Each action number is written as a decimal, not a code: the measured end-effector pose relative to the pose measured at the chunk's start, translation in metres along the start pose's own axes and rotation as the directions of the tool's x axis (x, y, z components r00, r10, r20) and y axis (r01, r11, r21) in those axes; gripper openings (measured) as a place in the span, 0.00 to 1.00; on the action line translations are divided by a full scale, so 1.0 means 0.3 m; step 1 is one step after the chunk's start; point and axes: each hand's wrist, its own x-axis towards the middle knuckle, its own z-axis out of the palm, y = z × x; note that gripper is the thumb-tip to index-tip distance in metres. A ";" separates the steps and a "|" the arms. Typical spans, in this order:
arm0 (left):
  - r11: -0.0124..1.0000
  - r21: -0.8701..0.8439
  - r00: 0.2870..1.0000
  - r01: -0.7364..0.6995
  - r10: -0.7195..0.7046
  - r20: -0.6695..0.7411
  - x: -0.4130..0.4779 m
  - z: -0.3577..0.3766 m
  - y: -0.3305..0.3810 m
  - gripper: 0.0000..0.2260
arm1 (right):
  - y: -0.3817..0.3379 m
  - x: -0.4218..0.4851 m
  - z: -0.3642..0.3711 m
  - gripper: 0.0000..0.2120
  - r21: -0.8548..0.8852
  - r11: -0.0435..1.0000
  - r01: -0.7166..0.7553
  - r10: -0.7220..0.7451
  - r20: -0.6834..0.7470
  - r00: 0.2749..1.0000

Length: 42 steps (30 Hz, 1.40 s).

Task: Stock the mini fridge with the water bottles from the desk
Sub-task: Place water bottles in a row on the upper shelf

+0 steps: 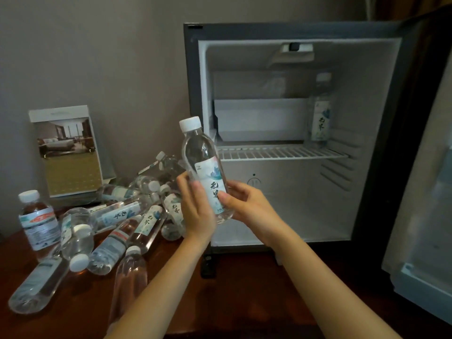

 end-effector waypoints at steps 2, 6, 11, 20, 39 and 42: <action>0.999 -0.005 0.999 -0.046 0.046 0.028 0.005 0.052 0.027 0.17 | -0.022 -0.012 -0.051 0.24 -0.020 0.999 0.033 -0.034 -0.035 0.999; 0.995 -0.007 0.989 -0.104 0.105 0.103 0.040 0.173 0.062 0.22 | -0.073 -0.025 -0.147 0.19 -0.034 0.991 0.130 -0.134 -0.152 0.979; 0.991 0.050 0.968 -0.128 0.113 0.223 0.125 0.326 0.104 0.29 | -0.145 0.008 -0.254 0.17 -0.084 0.966 0.244 -0.258 -0.311 0.915; 1.000 0.005 0.791 -0.018 0.011 0.612 0.263 0.526 0.142 0.23 | -0.214 0.111 -0.406 0.24 -0.210 0.927 0.311 -0.374 -0.470 0.800; 0.946 0.074 0.674 0.316 -0.279 0.684 0.388 0.651 0.026 0.32 | -0.214 0.255 -0.526 0.31 -0.367 0.874 0.318 -0.443 -0.336 0.831; 0.942 0.062 0.687 0.331 -0.285 0.669 0.387 0.638 -0.003 0.30 | -0.218 0.283 -0.531 0.31 -0.388 0.876 0.287 -0.412 -0.291 0.864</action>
